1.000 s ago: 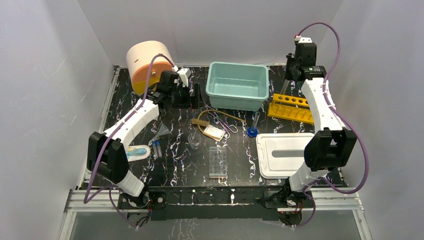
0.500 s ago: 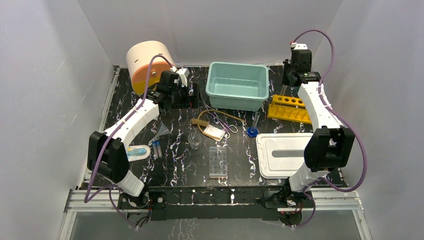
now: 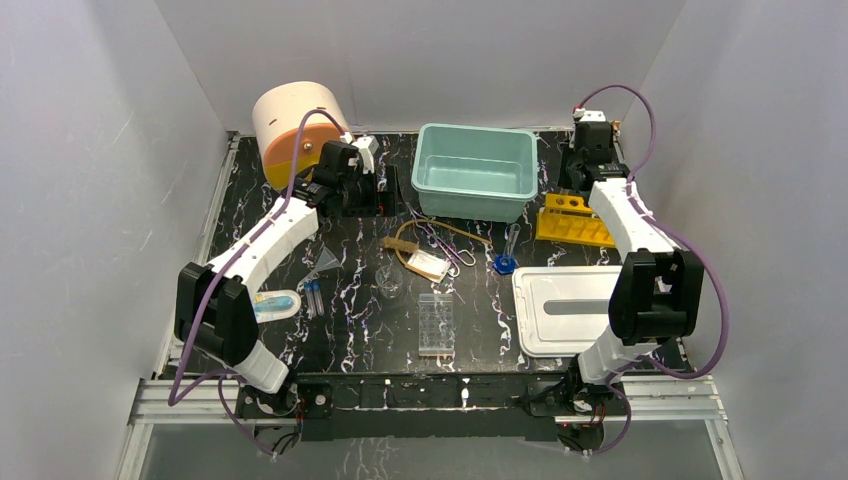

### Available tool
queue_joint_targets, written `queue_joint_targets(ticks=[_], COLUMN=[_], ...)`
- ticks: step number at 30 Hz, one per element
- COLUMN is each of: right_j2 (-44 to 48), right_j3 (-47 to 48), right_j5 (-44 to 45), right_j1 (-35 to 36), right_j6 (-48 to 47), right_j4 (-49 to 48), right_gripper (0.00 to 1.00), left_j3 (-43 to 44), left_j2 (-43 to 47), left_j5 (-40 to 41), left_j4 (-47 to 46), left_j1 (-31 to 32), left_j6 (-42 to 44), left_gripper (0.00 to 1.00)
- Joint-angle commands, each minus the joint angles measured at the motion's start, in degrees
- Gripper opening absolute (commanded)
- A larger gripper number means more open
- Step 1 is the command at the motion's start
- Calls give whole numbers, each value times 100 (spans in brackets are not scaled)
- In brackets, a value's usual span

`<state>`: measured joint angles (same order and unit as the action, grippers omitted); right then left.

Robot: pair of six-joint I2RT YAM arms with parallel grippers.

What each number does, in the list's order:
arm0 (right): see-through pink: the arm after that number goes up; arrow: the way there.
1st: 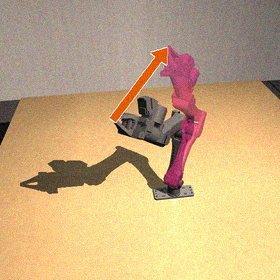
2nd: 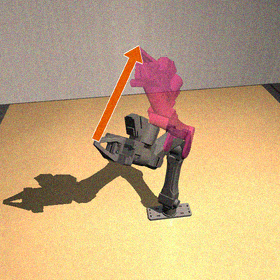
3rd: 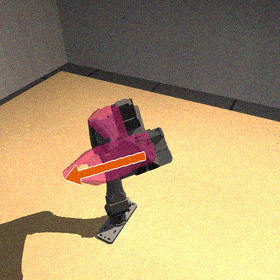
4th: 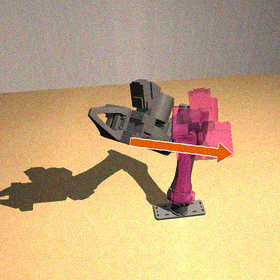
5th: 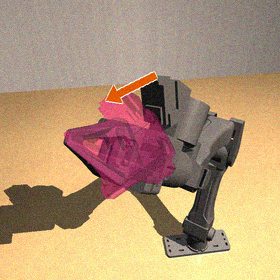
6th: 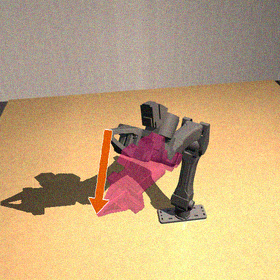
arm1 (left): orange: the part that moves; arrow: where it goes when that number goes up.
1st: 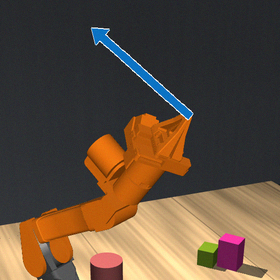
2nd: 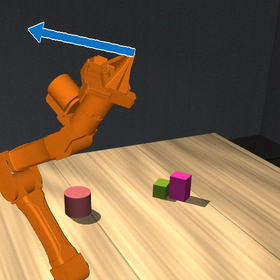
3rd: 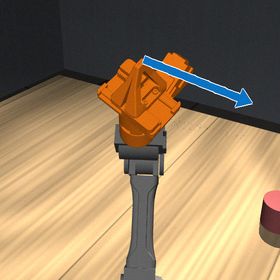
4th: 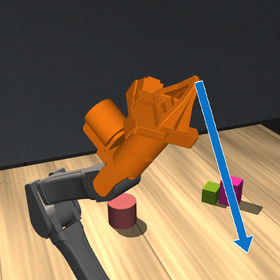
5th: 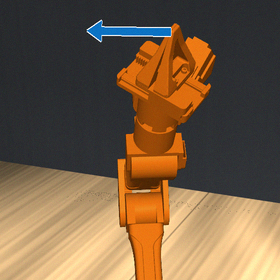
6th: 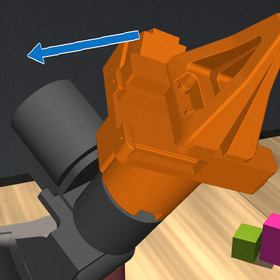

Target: Organize the chemistry lab equipment

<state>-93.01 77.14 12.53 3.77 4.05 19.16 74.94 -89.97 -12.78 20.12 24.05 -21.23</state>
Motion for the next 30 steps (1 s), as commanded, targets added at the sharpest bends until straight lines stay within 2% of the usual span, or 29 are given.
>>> queue_joint_targets(ticks=[1,17,30], right_j2=[349,458,396], right_j3=[-208,-1011,-1470], right_j5=[122,174,556], right_j1=[7,5,3], right_j6=[-24,52,-12], right_j4=[-613,-1476,-2658], right_gripper=[18,18,19], left_j3=[254,249,303], left_j2=[93,140,129], left_j5=[87,198,210], left_j4=[153,211,221], left_j1=[-43,-74,-94], left_j6=[54,81,119], left_gripper=[97,97,97])
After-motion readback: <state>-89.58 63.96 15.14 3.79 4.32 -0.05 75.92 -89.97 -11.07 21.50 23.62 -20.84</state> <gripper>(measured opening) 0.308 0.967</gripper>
